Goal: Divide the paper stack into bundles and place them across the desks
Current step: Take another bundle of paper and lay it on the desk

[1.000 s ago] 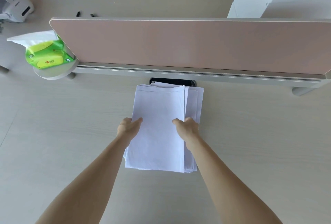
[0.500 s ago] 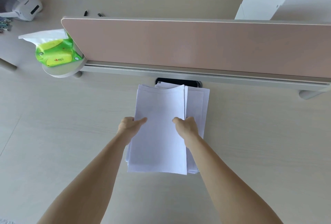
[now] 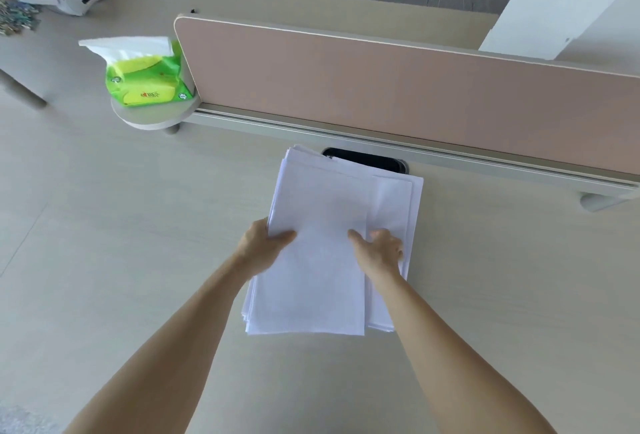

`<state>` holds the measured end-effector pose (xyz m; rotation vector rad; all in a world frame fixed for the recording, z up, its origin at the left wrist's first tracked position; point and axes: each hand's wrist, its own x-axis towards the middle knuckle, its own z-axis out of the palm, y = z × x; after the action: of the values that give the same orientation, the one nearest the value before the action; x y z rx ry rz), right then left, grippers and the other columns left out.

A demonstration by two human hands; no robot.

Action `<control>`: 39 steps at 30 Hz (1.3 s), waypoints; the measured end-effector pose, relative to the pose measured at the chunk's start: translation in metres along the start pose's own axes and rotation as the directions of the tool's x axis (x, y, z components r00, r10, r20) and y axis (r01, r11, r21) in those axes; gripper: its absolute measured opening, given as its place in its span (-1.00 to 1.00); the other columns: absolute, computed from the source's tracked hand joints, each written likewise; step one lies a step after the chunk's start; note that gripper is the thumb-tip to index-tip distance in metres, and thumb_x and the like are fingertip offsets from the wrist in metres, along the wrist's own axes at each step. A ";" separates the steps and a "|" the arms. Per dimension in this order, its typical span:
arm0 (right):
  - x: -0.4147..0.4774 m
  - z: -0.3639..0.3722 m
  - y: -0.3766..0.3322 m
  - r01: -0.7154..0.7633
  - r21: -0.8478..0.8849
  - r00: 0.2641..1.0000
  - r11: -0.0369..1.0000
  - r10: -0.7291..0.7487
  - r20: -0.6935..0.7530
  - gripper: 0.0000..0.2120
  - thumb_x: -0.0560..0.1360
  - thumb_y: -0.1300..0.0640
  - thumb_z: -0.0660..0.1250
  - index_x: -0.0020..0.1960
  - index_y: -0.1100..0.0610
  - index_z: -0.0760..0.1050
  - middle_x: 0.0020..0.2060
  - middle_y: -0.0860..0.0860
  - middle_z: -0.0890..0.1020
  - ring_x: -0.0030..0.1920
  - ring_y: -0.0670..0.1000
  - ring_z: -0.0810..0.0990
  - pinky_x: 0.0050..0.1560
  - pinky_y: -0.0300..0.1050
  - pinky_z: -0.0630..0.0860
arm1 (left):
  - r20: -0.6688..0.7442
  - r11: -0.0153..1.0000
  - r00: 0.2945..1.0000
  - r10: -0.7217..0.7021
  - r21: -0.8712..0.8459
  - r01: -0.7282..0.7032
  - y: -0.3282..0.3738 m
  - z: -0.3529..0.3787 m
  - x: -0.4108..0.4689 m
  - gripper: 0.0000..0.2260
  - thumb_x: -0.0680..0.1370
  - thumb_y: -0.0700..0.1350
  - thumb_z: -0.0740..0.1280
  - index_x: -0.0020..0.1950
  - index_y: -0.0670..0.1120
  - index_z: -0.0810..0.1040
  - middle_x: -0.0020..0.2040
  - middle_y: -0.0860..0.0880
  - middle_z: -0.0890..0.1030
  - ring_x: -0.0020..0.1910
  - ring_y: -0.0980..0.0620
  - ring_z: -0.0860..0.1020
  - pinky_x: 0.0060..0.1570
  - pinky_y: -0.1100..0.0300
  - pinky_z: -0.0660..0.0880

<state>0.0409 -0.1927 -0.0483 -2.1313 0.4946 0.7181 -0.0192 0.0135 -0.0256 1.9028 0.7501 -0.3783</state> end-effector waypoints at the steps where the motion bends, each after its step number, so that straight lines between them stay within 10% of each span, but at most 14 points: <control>1: 0.000 0.000 0.000 0.043 0.042 0.999 0.998 -0.043 0.003 -0.53 0.43 -0.26 0.35 0.06 0.11 0.36 0.07 0.03 0.32 0.06 0.07 0.29 -0.10 -0.09 0.34 | 0.004 0.999 0.999 0.046 0.003 -0.046 0.001 -0.008 -0.006 -0.90 0.55 -0.07 0.40 -0.13 -0.06 0.57 -0.28 -0.03 0.50 -0.35 -0.02 0.41 -0.38 0.19 0.33; 6: -0.024 -0.001 -0.026 0.126 0.525 0.975 0.842 -0.204 0.092 -0.09 0.31 -0.22 0.51 0.49 0.13 0.22 0.41 0.03 0.41 0.46 0.05 0.38 0.32 -0.05 0.35 | -0.012 0.966 0.973 0.231 -0.118 -0.230 0.004 -0.061 -0.042 -0.82 0.50 -0.04 0.50 -0.09 -0.16 0.64 -0.23 0.00 0.62 -0.28 0.02 0.56 -0.26 0.17 0.49; 9: -0.055 0.006 -0.052 0.144 0.727 0.884 0.672 -0.417 0.211 -0.43 0.32 -0.07 0.59 0.24 0.15 0.59 0.24 0.16 0.64 0.29 0.19 0.59 0.38 0.20 0.43 | -0.076 0.924 0.947 0.311 -0.208 -0.320 0.002 -0.094 -0.064 -0.93 0.49 -0.17 0.51 -0.14 -0.13 0.65 -0.27 0.12 0.68 -0.27 0.14 0.65 -0.24 0.21 0.59; 15: -0.141 0.054 -0.082 0.362 0.675 0.866 0.643 -0.500 0.012 -0.96 0.50 0.18 0.48 -0.06 0.12 0.69 -0.10 -0.01 0.75 -0.03 -0.02 0.72 0.03 -0.10 0.63 | -0.345 0.801 0.869 0.355 -0.367 -0.473 -0.036 -0.151 -0.086 -0.74 0.30 -0.27 0.62 -0.12 -0.09 0.62 -0.26 0.21 0.69 -0.23 0.23 0.65 -0.25 0.33 0.56; 21: -0.182 0.117 -0.045 0.393 0.462 0.891 0.795 -0.453 0.020 -0.60 0.27 -0.06 0.58 -0.37 0.24 0.50 -0.53 0.08 0.40 -0.48 0.09 0.33 -0.45 -0.09 0.27 | -0.251 0.829 0.946 0.207 -0.469 -0.306 -0.112 -0.171 -0.095 -0.77 0.29 -0.23 0.63 -0.17 -0.02 0.67 -0.26 0.14 0.72 -0.24 0.21 0.67 -0.12 0.12 0.56; 27: -0.209 0.137 -0.045 0.388 0.511 0.895 0.767 -0.445 -0.013 -0.92 0.45 0.16 0.52 -0.19 0.02 0.69 -0.22 -0.15 0.75 -0.14 -0.11 0.71 -0.04 -0.18 0.60 | -0.211 0.806 0.944 0.254 -0.493 -0.328 -0.135 -0.184 -0.109 -0.76 0.35 -0.16 0.62 -0.08 0.05 0.66 -0.16 0.15 0.73 -0.13 0.19 0.69 -0.20 0.29 0.61; 32: -0.217 0.127 -0.043 0.431 0.448 0.874 0.783 -0.486 0.009 -0.83 0.40 0.16 0.56 -0.04 0.16 0.67 -0.49 -0.20 0.63 -0.46 -0.20 0.60 -0.38 -0.34 0.46 | -0.146 0.810 0.929 0.341 -0.455 -0.369 -0.146 -0.203 -0.114 -0.46 0.23 0.02 0.60 0.16 -0.08 0.60 0.03 0.03 0.73 0.03 0.10 0.69 -0.09 0.27 0.56; 39: -0.229 0.129 -0.060 0.479 0.516 0.859 0.710 -0.501 -0.107 -0.93 0.30 0.01 0.53 -0.22 -0.05 0.72 -0.22 -0.11 0.75 -0.12 0.00 0.70 0.03 -0.01 0.59 | -0.200 0.763 0.918 0.342 -0.510 -0.396 -0.115 -0.204 -0.124 -0.44 0.22 0.20 0.52 0.10 -0.08 0.63 -0.04 0.02 0.71 -0.08 0.06 0.69 -0.15 0.18 0.58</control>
<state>-0.1413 -0.0317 0.0678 -1.6044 0.0606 0.2663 -0.2020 0.1886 0.0525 1.4751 0.4539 0.1724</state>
